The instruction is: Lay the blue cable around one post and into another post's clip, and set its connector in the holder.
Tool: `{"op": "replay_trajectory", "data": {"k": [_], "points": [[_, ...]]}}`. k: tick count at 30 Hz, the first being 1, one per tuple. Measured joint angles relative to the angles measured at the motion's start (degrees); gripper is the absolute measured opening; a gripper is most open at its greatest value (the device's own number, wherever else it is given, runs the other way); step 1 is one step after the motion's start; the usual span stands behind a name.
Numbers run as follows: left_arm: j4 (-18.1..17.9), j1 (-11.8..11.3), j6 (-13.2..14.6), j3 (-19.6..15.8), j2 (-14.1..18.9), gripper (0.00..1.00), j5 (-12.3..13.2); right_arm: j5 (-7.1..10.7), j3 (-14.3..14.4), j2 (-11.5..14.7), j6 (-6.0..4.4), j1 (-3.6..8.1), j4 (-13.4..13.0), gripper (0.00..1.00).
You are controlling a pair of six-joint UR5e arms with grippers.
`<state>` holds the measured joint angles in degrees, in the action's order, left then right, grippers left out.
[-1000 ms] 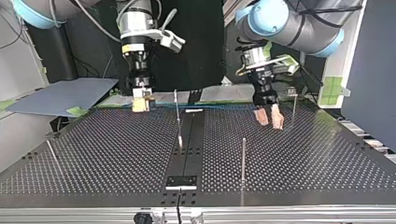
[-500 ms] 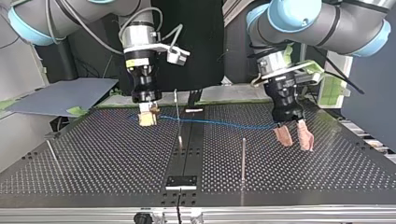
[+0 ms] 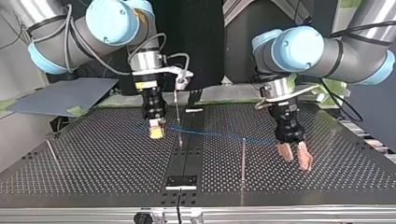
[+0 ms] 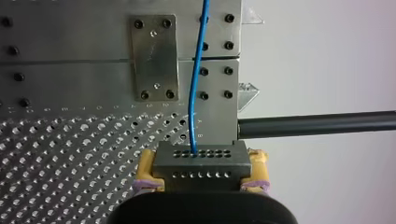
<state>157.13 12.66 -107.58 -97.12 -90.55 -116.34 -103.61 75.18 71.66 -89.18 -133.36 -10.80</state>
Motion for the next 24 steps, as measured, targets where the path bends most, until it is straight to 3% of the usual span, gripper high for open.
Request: {"op": "replay_trajectory", "data": {"k": [8, 17, 24], "points": [[4.56, -3.18, -0.04, 4.55, -2.27, 1.00, 4.49, 1.06, -4.65, -0.70, -0.21, 2.15, 2.48, 0.00], [9.52, -3.57, 0.04, 9.54, -5.35, 1.00, 9.08, 0.93, -10.13, -2.30, -0.37, 4.58, 2.72, 0.00], [13.81, -3.60, 1.12, 13.78, -9.31, 1.00, 10.42, 0.76, -13.90, -4.44, -0.39, 6.05, 3.66, 0.00]]}}
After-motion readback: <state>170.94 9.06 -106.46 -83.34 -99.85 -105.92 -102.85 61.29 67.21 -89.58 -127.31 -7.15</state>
